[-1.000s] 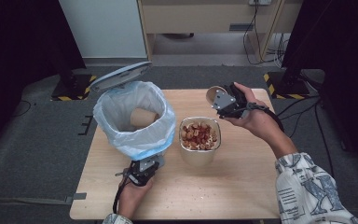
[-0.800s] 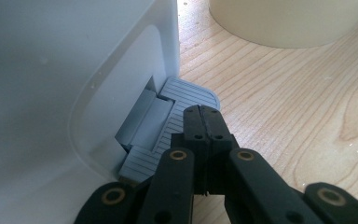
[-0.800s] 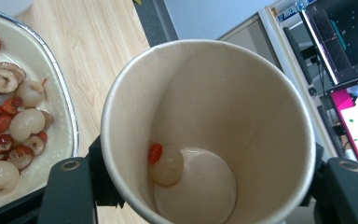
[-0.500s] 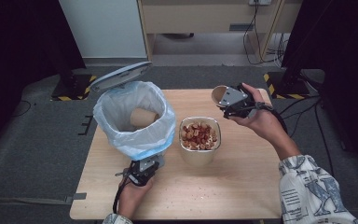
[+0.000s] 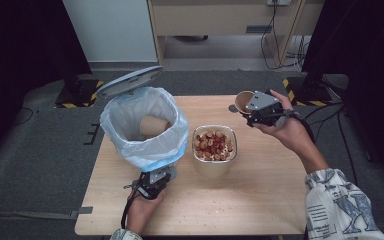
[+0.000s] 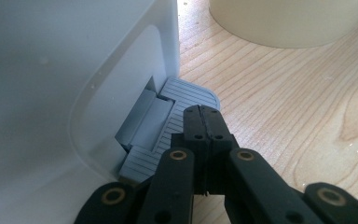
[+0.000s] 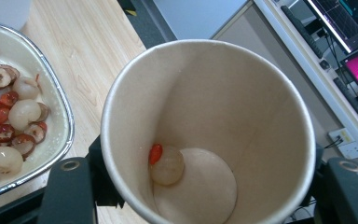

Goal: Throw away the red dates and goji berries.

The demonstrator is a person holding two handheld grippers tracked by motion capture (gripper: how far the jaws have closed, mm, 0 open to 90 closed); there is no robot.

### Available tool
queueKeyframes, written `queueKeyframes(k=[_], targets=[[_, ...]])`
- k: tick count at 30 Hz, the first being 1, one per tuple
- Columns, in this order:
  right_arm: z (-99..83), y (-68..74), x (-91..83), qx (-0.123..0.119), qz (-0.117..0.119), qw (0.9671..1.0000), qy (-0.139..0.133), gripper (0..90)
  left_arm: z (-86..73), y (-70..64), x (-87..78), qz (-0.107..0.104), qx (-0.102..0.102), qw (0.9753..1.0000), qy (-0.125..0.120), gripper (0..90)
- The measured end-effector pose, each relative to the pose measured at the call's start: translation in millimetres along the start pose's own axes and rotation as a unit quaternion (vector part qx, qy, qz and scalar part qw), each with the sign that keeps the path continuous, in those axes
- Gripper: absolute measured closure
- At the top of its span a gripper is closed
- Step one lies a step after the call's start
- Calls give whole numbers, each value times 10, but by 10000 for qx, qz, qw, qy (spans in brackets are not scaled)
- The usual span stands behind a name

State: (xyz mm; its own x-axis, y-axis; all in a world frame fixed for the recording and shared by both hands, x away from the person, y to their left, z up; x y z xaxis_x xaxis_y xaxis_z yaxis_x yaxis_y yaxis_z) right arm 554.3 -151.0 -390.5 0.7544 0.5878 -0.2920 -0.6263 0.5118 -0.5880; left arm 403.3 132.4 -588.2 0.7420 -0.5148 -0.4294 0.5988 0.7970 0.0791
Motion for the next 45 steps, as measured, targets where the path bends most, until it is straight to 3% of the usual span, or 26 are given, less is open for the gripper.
queueKeyframes(k=[14,25,38,45], targets=[[-149,-18,-100,506,-19,9987,-19,331,0,0,0,-1,0,10000,-2,894],[-284,-10,-171,1077,22,9941,-92,335,0,0,0,-4,-2,10000,-3,894],[-415,11,-225,1494,44,9887,-88,334,0,0,0,-4,2,10000,-4,894],[-453,5,-257,1582,42,9873,-105,334,0,0,1,0,6,10000,-4,894]])
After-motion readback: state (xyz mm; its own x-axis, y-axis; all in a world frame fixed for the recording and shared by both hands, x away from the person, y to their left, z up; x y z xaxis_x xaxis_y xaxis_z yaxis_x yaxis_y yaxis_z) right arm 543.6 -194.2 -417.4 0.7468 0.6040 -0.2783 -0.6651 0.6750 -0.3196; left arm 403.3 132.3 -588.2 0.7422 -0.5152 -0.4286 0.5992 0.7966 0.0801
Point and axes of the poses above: each handheld gripper's, and its own axes: x roughly forward along the jaws, z roughly out of its top, y roughly to its left, the point moved 10 cm from there along x, roughly forward along the jaws, and after that the axes turned 15 degrees about -y, right-handed, at the moved point
